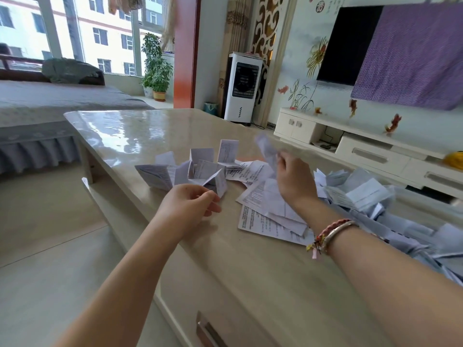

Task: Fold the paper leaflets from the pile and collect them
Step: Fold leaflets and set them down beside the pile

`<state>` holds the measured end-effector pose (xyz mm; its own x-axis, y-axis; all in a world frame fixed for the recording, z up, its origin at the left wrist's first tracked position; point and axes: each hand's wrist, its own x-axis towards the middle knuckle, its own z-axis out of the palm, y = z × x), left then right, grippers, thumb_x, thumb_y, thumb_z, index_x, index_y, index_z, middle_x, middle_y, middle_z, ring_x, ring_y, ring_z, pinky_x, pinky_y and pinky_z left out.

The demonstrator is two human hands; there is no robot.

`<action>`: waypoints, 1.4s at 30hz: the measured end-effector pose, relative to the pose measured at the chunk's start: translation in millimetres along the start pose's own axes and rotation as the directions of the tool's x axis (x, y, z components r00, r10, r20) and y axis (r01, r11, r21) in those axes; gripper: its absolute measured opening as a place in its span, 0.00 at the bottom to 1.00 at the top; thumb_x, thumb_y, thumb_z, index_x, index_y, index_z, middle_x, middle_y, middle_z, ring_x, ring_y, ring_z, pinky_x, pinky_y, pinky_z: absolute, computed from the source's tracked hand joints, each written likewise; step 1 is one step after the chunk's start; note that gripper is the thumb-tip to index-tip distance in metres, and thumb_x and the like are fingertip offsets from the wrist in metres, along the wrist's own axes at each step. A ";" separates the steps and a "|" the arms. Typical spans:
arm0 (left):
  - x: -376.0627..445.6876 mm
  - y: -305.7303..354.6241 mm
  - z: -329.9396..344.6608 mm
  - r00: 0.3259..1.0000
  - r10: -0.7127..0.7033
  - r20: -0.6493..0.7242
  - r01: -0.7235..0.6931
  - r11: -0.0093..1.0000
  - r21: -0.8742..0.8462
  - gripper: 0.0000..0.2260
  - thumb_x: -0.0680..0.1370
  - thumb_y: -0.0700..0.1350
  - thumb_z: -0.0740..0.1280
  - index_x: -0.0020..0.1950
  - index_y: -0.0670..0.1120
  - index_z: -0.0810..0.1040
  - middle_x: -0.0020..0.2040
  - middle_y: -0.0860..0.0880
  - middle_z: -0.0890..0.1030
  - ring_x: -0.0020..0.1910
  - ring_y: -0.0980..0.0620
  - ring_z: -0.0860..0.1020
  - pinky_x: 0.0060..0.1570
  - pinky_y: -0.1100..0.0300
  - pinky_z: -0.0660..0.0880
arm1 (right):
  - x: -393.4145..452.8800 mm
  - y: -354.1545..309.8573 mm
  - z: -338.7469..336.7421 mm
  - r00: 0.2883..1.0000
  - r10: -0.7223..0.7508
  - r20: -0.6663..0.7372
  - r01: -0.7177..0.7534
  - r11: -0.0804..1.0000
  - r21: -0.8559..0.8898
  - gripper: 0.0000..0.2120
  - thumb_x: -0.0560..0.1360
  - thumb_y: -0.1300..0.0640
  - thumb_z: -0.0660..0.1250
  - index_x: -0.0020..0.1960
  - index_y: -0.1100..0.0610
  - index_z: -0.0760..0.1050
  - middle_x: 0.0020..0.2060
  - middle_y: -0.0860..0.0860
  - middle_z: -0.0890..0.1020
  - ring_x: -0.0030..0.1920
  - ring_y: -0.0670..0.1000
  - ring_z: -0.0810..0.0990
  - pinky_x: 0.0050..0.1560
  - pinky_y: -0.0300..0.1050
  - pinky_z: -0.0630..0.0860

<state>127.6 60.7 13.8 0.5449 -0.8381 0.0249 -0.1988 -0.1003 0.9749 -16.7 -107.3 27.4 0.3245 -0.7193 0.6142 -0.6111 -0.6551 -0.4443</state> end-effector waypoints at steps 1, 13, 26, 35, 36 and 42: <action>0.1 0.2 2.8 1.000 0.010 0.009 -0.010 1.000 0.004 0.10 0.79 0.41 0.64 0.40 0.45 0.83 0.37 0.48 0.85 0.47 0.45 0.83 0.57 0.49 0.77 | 1.9 -1.7 -5.2 0.999 -0.016 -0.048 0.021 0.994 0.110 0.11 0.83 0.58 0.54 0.45 0.56 0.72 0.35 0.52 0.76 0.37 0.50 0.74 0.39 0.47 0.69; -20.5 -8.0 20.9 0.986 0.164 0.024 -0.161 0.984 -0.073 0.36 0.64 0.45 0.78 0.67 0.56 0.66 0.62 0.52 0.75 0.55 0.52 0.79 0.57 0.50 0.77 | -83.5 -17.6 -84.5 0.972 -0.105 0.209 -0.063 0.743 0.666 0.12 0.76 0.66 0.66 0.47 0.50 0.82 0.46 0.42 0.85 0.54 0.41 0.81 0.56 0.37 0.73; -33.4 -17.2 28.3 0.962 0.200 0.185 -0.226 0.965 0.133 0.02 0.71 0.47 0.75 0.42 0.53 0.86 0.40 0.56 0.85 0.36 0.60 0.79 0.39 0.68 0.72 | -115.8 21.9 -86.2 0.929 0.232 0.288 -0.358 0.757 0.546 0.03 0.77 0.59 0.67 0.49 0.53 0.79 0.42 0.46 0.85 0.42 0.43 0.83 0.41 0.34 0.78; -29.5 -17.5 30.1 0.984 0.149 0.094 -0.165 0.965 0.205 0.14 0.72 0.45 0.75 0.56 0.51 0.78 0.44 0.54 0.84 0.42 0.57 0.82 0.47 0.61 0.78 | -111.9 27.6 -73.4 0.938 0.274 0.213 -0.333 0.885 0.326 0.19 0.72 0.56 0.73 0.59 0.53 0.70 0.40 0.52 0.82 0.38 0.46 0.80 0.37 0.37 0.75; -30.0 -18.0 31.0 0.985 0.161 0.061 -0.172 0.937 0.305 0.20 0.71 0.47 0.75 0.61 0.51 0.75 0.45 0.54 0.82 0.43 0.56 0.80 0.45 0.62 0.75 | -113.4 28.7 -70.7 0.952 0.240 0.187 -0.279 0.935 0.219 0.22 0.71 0.55 0.74 0.60 0.51 0.68 0.41 0.50 0.80 0.40 0.46 0.78 0.40 0.37 0.73; -33.6 -21.2 33.0 0.948 0.318 0.007 -0.260 0.761 0.595 0.31 0.70 0.50 0.75 0.70 0.55 0.67 0.62 0.54 0.66 0.64 0.48 0.63 0.63 0.58 0.61 | -122.2 20.9 -72.1 0.960 -0.099 0.262 0.093 0.995 0.036 0.20 0.72 0.53 0.73 0.62 0.48 0.73 0.59 0.45 0.73 0.61 0.44 0.65 0.61 0.39 0.62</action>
<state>86.6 73.3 -15.1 0.4479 -0.8301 0.3322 -0.7770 -0.1776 0.6039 -121.2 -16.4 -9.9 0.5609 -0.6863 0.4629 -0.5522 -0.7268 -0.4084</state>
